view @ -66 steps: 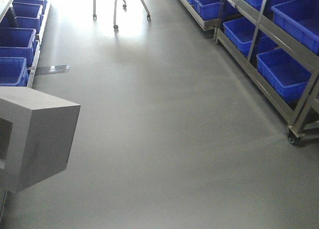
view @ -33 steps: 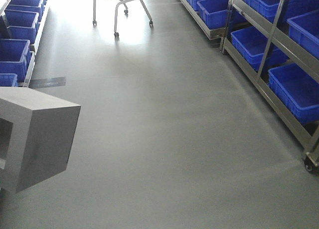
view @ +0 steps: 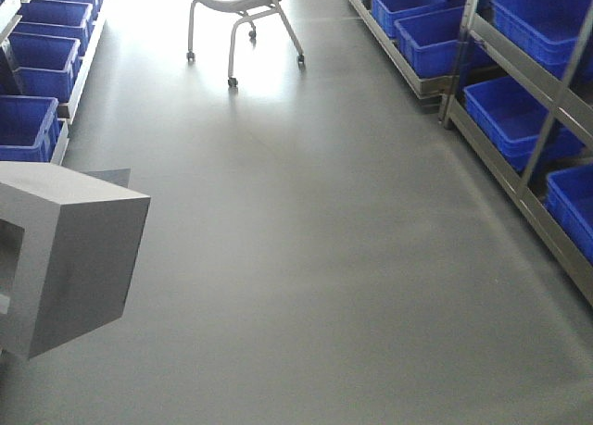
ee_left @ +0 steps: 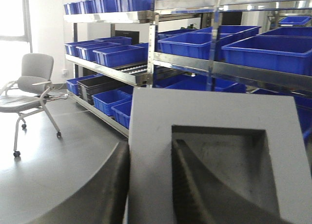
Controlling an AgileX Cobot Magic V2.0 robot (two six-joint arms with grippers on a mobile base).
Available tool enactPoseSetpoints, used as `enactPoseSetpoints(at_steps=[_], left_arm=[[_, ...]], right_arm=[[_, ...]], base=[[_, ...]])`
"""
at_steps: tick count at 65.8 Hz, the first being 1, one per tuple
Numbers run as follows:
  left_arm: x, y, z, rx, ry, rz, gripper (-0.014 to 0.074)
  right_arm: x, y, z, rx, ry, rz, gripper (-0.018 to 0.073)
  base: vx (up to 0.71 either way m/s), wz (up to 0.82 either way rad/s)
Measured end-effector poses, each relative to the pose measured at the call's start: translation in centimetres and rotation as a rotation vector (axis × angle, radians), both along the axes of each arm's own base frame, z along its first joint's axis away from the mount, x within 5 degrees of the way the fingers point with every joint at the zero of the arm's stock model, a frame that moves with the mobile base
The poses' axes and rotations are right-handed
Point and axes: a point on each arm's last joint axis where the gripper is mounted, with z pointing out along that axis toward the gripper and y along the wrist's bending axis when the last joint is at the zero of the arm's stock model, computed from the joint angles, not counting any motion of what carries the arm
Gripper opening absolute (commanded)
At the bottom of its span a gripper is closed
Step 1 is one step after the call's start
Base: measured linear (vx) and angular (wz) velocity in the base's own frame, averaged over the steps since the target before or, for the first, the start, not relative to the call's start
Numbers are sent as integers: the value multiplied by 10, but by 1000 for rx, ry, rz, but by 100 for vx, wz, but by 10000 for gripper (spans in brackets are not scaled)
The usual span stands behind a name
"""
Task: Sort gray base to blue bin
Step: 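Drive down the aisle between blue-bin shelves toward the chair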
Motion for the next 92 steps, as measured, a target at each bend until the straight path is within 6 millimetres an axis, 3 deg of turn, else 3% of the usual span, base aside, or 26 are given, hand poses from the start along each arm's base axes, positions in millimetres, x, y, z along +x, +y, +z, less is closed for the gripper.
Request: enactPoseSetpoints(at_steps=[92], left_arm=[[0, 0, 0, 0, 0, 0, -6]], right_arm=[[0, 0, 0, 0, 0, 0, -5]], base=[[44, 7]])
